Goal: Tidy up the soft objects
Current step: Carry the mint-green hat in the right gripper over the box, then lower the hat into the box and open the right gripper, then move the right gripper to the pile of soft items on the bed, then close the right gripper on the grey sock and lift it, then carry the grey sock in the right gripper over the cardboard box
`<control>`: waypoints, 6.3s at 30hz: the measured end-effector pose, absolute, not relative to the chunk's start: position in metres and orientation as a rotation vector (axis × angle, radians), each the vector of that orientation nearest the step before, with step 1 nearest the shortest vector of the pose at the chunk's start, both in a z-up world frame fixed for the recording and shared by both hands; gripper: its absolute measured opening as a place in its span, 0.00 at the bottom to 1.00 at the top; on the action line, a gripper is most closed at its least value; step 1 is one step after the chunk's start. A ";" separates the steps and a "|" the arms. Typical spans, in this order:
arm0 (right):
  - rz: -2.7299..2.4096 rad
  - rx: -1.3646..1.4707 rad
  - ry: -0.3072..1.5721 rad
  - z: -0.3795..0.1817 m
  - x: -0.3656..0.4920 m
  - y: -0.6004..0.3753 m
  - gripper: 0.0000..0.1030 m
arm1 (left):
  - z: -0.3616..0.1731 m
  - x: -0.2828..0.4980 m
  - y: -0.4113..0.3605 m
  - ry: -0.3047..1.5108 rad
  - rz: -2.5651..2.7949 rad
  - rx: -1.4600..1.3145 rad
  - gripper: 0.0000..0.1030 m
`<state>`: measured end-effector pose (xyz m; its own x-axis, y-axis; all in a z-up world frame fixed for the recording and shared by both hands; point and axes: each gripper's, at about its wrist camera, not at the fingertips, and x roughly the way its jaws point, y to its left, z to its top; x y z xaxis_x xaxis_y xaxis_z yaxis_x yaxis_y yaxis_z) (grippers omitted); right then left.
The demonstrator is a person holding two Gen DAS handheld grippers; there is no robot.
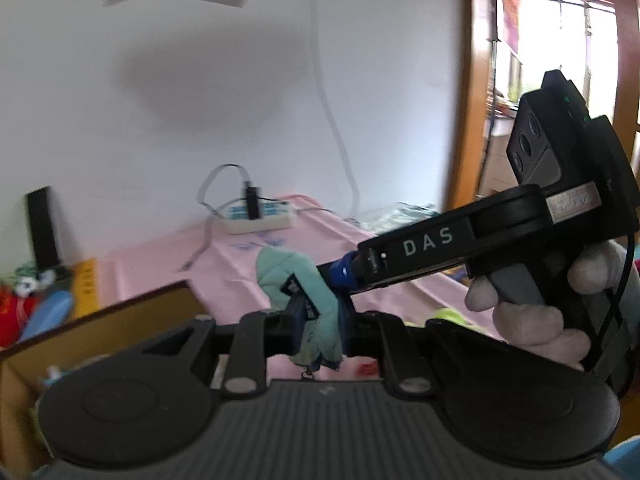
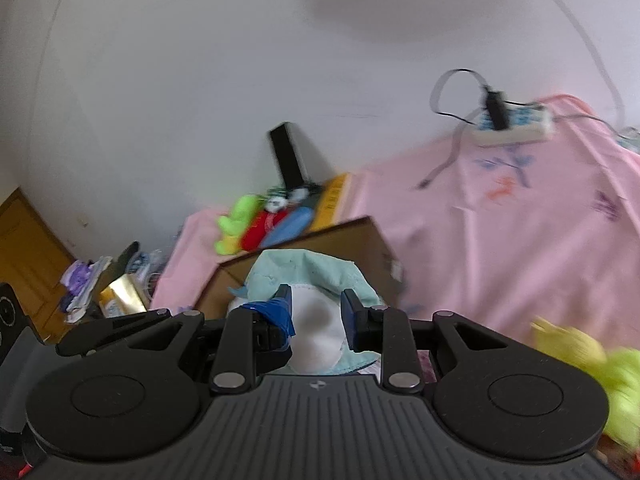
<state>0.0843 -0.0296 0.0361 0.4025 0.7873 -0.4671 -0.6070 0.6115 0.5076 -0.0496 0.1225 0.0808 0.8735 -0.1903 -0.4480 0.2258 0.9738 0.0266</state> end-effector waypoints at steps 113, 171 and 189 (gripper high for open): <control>0.576 0.337 0.969 -0.036 0.079 -0.155 0.14 | -0.017 -0.001 0.008 0.904 -0.331 0.034 0.64; 0.995 0.258 0.942 -0.006 0.088 -0.040 0.18 | 0.040 -0.005 0.103 0.746 -0.092 0.060 0.48; 0.893 0.268 0.785 0.012 0.124 0.068 0.18 | 0.057 0.051 0.212 0.652 -0.067 0.100 0.49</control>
